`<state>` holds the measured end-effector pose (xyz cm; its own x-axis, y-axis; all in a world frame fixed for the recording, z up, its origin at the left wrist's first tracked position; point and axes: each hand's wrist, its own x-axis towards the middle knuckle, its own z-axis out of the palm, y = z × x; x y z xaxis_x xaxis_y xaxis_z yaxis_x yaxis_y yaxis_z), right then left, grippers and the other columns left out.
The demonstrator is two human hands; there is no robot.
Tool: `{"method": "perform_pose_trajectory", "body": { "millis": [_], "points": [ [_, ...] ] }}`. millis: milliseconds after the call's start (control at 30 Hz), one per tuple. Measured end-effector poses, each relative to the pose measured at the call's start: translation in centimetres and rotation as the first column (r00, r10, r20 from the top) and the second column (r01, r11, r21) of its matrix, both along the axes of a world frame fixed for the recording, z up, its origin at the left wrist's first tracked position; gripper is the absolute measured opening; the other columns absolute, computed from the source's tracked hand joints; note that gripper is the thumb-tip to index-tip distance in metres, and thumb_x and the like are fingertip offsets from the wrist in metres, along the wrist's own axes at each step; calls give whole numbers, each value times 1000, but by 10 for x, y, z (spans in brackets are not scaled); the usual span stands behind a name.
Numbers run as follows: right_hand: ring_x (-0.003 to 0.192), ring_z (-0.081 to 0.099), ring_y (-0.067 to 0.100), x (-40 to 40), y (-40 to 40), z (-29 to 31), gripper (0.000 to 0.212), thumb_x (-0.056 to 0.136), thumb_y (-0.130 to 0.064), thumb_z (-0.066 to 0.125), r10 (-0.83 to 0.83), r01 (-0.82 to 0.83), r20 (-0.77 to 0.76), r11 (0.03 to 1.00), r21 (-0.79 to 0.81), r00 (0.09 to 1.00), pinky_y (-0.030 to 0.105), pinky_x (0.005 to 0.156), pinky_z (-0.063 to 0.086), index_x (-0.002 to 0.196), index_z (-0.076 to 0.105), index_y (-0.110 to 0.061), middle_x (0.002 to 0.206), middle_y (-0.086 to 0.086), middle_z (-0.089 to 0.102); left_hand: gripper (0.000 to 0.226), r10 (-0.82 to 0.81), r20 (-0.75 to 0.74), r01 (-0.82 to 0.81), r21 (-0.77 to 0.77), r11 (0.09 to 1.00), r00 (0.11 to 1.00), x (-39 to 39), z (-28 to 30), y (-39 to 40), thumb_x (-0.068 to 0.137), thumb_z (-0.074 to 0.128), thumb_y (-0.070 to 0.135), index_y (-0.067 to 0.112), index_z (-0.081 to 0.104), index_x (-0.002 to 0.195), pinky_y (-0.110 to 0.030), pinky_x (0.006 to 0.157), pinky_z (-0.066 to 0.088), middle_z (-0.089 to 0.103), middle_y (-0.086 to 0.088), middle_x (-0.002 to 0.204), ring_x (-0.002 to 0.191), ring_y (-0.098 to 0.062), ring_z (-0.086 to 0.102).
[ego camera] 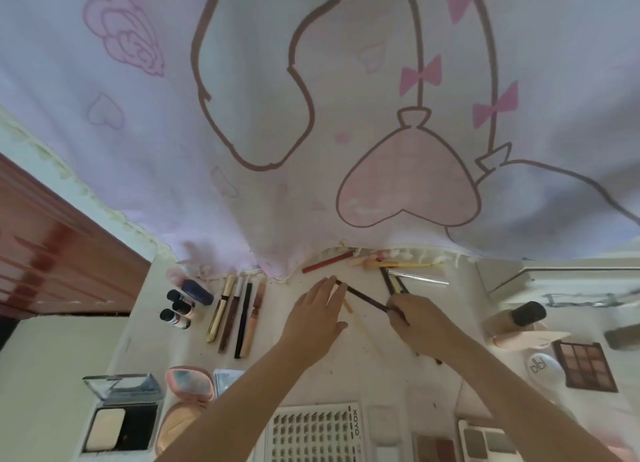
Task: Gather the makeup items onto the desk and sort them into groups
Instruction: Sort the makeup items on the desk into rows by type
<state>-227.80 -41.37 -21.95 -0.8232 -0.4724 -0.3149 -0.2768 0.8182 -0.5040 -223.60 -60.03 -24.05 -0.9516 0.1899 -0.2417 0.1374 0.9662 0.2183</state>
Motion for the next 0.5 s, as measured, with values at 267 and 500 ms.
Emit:
{"method": "perform_pose_trajectory", "body": {
  "millis": [267, 500],
  "points": [
    [51, 37, 4, 1, 8, 61, 18, 97, -21, 35, 255, -235, 182, 964, -125, 950, 13, 50, 35, 91, 50, -27, 60, -10, 42, 40, -239, -28, 232, -163, 959, 971, 20, 53, -27, 98, 23, 41, 11, 48, 106, -28, 66, 38, 61, -5, 99, 87, -23, 58],
    [33, 31, 1, -9, -19, 90, 29, 97, -17, 34, 281, -191, 339, 943, -273, 898, 9, 39, 27, 79, 51, -30, 36, -18, 39, 35, -189, 52, 196, -176, 965, 981, 24, 89, -52, 98, 22, 40, 13, 45, 98, -26, 68, 35, 61, -6, 94, 85, -23, 57]
  ]
}}
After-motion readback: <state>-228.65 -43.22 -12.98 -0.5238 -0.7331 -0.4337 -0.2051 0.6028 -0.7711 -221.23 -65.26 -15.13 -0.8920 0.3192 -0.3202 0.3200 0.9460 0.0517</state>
